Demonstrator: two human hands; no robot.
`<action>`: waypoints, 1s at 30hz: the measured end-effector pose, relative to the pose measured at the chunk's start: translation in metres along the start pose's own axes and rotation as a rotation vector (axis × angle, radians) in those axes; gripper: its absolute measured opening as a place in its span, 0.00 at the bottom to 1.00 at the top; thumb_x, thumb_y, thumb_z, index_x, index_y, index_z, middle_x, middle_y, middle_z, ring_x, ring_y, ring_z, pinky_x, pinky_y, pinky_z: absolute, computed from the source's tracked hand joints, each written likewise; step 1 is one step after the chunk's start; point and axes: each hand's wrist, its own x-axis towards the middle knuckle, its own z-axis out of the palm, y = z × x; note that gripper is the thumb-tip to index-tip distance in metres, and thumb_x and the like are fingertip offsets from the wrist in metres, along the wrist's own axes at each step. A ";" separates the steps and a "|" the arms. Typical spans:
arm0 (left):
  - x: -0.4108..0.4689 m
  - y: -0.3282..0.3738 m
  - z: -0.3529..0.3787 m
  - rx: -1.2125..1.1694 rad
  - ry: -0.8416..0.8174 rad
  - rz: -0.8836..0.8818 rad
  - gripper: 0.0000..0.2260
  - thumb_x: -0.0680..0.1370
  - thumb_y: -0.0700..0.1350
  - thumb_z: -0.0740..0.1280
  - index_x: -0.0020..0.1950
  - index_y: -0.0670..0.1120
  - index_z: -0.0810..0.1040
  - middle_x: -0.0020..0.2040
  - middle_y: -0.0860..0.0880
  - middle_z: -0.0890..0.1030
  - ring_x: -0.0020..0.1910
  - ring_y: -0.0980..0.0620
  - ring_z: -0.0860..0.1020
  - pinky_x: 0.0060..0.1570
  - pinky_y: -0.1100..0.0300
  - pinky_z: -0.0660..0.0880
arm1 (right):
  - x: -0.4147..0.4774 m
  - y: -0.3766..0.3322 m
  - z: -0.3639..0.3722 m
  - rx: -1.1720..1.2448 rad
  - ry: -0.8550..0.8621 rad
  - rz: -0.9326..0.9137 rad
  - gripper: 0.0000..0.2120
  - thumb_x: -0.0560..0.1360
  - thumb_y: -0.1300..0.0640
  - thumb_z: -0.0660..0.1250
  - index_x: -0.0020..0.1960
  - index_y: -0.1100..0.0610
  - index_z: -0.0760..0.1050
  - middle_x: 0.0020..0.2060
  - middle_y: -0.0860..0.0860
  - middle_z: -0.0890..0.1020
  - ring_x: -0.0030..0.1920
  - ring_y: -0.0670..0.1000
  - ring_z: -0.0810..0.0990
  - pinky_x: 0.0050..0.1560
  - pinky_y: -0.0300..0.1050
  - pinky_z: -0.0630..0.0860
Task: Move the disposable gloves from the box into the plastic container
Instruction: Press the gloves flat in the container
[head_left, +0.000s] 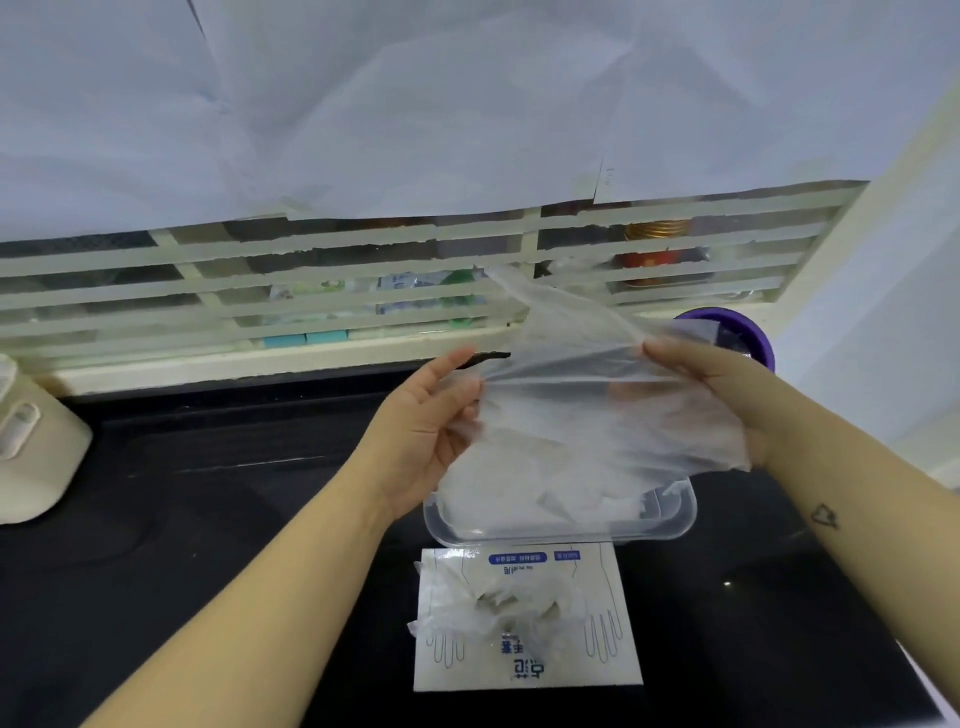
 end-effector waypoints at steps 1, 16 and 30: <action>-0.002 0.000 -0.001 0.112 0.037 0.039 0.14 0.77 0.35 0.65 0.61 0.46 0.77 0.39 0.50 0.79 0.28 0.59 0.72 0.32 0.68 0.75 | 0.001 0.003 0.000 -0.012 -0.018 0.018 0.19 0.76 0.56 0.65 0.29 0.55 0.84 0.33 0.53 0.84 0.33 0.50 0.84 0.37 0.42 0.81; -0.015 0.000 -0.007 0.807 -0.207 0.003 0.25 0.78 0.43 0.68 0.73 0.55 0.67 0.36 0.52 0.81 0.32 0.58 0.74 0.38 0.64 0.72 | 0.001 -0.007 0.024 -0.038 -0.159 -0.017 0.10 0.77 0.54 0.63 0.47 0.59 0.79 0.37 0.52 0.84 0.37 0.50 0.84 0.35 0.41 0.80; -0.024 0.027 -0.026 1.468 0.402 0.501 0.16 0.80 0.46 0.63 0.68 0.52 0.73 0.45 0.59 0.77 0.39 0.61 0.74 0.44 0.61 0.71 | 0.034 0.036 0.000 -0.810 0.019 -0.014 0.09 0.80 0.53 0.62 0.52 0.54 0.79 0.44 0.52 0.83 0.42 0.50 0.83 0.45 0.44 0.79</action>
